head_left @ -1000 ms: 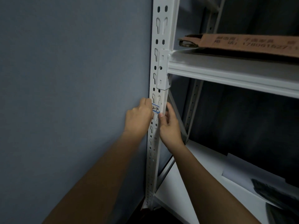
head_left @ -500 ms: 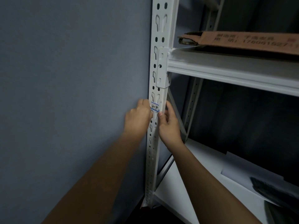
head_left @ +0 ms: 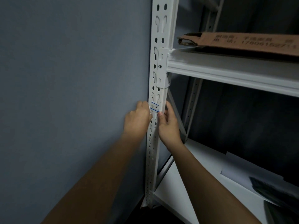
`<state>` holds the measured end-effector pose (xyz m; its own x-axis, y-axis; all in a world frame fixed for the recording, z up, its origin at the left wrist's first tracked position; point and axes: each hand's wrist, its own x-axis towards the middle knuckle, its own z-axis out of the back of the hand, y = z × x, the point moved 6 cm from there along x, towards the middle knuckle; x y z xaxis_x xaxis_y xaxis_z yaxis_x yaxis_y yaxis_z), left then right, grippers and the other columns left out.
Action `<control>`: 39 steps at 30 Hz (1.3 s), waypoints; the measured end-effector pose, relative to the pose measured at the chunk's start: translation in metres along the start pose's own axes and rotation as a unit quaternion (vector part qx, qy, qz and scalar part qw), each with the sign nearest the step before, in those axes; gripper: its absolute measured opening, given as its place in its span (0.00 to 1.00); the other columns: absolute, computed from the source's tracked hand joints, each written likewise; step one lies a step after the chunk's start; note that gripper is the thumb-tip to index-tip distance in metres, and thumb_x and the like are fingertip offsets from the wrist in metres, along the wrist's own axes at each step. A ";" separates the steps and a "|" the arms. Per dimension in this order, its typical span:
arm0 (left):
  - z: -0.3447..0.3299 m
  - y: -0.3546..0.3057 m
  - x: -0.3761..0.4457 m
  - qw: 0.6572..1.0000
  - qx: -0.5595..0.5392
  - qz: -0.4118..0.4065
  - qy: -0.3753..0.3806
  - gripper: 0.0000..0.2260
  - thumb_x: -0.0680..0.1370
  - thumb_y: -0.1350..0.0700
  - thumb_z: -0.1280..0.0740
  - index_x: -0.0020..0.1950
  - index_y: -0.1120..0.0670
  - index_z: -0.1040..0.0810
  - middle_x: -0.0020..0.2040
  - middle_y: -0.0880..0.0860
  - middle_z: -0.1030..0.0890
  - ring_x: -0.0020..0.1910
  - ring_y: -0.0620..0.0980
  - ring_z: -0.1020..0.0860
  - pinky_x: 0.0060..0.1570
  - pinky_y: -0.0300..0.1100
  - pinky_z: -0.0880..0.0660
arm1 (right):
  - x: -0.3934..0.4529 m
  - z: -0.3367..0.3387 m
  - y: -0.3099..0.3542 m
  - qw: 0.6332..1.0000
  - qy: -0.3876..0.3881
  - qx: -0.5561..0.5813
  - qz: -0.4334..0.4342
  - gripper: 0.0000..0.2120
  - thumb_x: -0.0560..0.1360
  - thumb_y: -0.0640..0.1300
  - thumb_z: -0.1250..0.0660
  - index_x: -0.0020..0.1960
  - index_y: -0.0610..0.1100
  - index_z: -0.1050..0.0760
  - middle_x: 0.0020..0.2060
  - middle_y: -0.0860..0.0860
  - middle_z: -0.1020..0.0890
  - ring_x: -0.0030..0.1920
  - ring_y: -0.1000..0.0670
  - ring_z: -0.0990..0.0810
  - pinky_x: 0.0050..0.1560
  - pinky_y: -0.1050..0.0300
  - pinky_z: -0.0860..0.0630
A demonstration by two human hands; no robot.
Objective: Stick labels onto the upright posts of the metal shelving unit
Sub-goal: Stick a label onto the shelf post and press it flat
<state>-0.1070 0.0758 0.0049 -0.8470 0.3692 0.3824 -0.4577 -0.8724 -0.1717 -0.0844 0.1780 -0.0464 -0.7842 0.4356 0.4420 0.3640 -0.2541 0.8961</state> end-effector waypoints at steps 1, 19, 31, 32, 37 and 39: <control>0.000 0.000 0.000 1.000 0.002 0.000 0.000 0.11 0.82 0.55 0.47 0.59 0.60 0.32 0.58 0.59 0.29 0.52 0.65 0.24 0.43 0.51 0.33 | 0.000 0.000 0.000 1.000 0.002 0.004 -0.005 0.19 0.82 0.38 0.45 0.68 0.57 0.36 0.53 0.68 0.24 0.54 0.70 0.25 0.57 0.71 0.31; -0.009 0.007 -0.012 1.000 0.024 -0.012 0.015 0.10 0.83 0.57 0.47 0.58 0.60 0.32 0.57 0.59 0.28 0.52 0.63 0.23 0.41 0.50 0.33 | -0.002 0.001 0.001 1.000 -0.004 -0.023 -0.014 0.20 0.82 0.39 0.44 0.74 0.47 0.38 0.64 0.53 0.23 0.62 0.58 0.24 0.66 0.59 0.29; 0.018 0.024 -0.042 0.971 -0.233 -0.001 -0.054 0.01 0.77 0.55 0.37 0.45 0.51 0.27 0.47 0.50 0.21 0.42 0.51 0.20 0.41 0.43 0.30 | -0.040 0.031 0.040 0.997 0.038 -0.067 -0.028 0.15 0.78 0.35 0.36 0.64 0.43 0.25 0.54 0.51 0.20 0.56 0.55 0.22 0.62 0.62 0.27; 0.019 0.023 -0.044 0.960 -0.279 0.003 -0.037 0.03 0.76 0.55 0.36 0.42 0.49 0.28 0.44 0.48 0.21 0.38 0.49 0.19 0.40 0.43 0.27 | -0.048 0.034 0.049 0.996 0.047 -0.069 -0.022 0.13 0.78 0.36 0.35 0.61 0.44 0.23 0.52 0.51 0.19 0.54 0.54 0.21 0.61 0.62 0.26; 0.036 0.010 -0.059 0.893 -0.450 0.016 0.008 0.06 0.75 0.57 0.34 0.41 0.47 0.28 0.42 0.46 0.22 0.31 0.47 0.18 0.38 0.49 0.22 | -0.067 0.038 0.085 0.994 0.053 -0.094 0.018 0.10 0.77 0.39 0.33 0.58 0.45 0.21 0.48 0.54 0.18 0.51 0.61 0.20 0.55 0.70 0.26; 0.044 0.005 -0.066 0.860 -0.508 0.026 0.030 0.06 0.77 0.59 0.35 0.42 0.50 0.28 0.46 0.48 0.23 0.30 0.47 0.19 0.33 0.42 0.23 | -0.073 0.040 0.094 0.995 0.040 -0.091 0.027 0.11 0.77 0.39 0.34 0.59 0.44 0.20 0.49 0.56 0.18 0.52 0.60 0.20 0.55 0.68 0.25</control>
<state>-0.0418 0.0327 0.0182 -0.8724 0.3801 0.3074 -0.3921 -0.1685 -0.9044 0.0274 0.1571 0.0066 -0.8060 0.3492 0.4779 0.3148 -0.4309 0.8457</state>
